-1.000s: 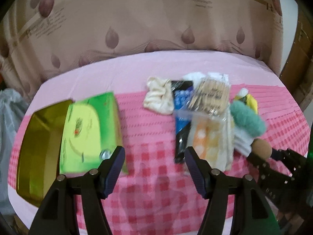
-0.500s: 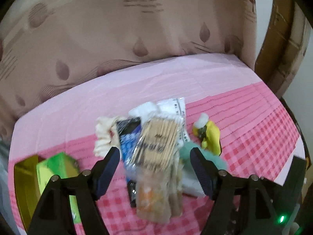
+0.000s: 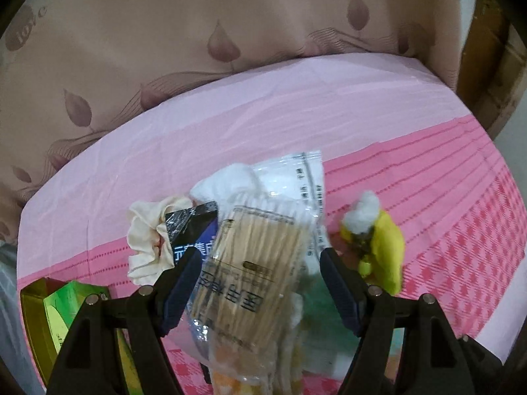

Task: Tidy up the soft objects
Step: 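Grasp the tan sponge with the right tool while the left tool grasps the cotton-swab pack, then carry the cotton-swab pack into the gold tin and open the left tool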

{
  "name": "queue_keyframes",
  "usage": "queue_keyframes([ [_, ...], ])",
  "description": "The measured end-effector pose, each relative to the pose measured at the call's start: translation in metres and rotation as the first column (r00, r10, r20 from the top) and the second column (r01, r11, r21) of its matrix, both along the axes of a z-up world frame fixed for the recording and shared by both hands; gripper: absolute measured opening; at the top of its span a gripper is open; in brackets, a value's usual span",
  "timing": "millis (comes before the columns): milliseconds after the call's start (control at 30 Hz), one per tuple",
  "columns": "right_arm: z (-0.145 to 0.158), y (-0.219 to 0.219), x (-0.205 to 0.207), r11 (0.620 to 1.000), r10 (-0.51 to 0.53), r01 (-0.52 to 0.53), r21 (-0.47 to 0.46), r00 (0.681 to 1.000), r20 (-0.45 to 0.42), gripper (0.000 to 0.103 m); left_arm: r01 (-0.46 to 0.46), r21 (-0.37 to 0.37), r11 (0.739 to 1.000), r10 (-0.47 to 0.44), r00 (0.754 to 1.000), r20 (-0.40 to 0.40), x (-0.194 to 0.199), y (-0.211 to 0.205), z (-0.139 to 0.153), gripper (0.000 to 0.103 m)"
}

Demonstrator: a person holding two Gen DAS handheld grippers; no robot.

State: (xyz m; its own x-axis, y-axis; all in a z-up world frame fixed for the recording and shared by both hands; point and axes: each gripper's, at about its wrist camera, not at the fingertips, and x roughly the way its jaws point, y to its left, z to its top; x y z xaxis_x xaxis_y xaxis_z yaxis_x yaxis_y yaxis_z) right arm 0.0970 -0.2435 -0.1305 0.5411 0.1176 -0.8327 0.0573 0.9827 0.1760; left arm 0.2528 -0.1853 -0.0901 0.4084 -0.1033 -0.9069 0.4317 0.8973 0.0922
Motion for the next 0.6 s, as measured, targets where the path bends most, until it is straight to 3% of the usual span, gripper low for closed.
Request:
queue_keyframes([
  [100,0.000,0.002,0.001,1.000,0.002,-0.002,-0.001,1.000,0.001,0.038,-0.021,-0.005,1.000,0.021,1.000,-0.007,0.006,0.006,-0.004,0.076],
  [233,0.000,0.004,0.001,1.000,0.003,-0.003,0.006,1.000,0.002,0.038,-0.045,-0.069,0.997,0.043,0.999,-0.034,0.012,0.019,-0.005,0.074],
  [267,0.000,0.005,0.002,1.000,0.003,-0.003,0.006,1.000,0.002,0.038,-0.049,-0.080,0.996,0.047,0.998,-0.035,0.012,0.021,-0.005,0.069],
  [333,0.000,0.005,0.002,1.000,0.003,-0.003,0.006,1.000,0.003,0.038,-0.059,-0.092,0.994,0.054,0.997,-0.056,0.015,0.023,-0.005,0.044],
  [600,0.009,0.006,0.000,1.000,-0.001,0.001,-0.002,0.999,0.035,0.038,-0.088,-0.123,0.988,0.081,0.995,-0.058,0.012,0.035,0.005,0.030],
])
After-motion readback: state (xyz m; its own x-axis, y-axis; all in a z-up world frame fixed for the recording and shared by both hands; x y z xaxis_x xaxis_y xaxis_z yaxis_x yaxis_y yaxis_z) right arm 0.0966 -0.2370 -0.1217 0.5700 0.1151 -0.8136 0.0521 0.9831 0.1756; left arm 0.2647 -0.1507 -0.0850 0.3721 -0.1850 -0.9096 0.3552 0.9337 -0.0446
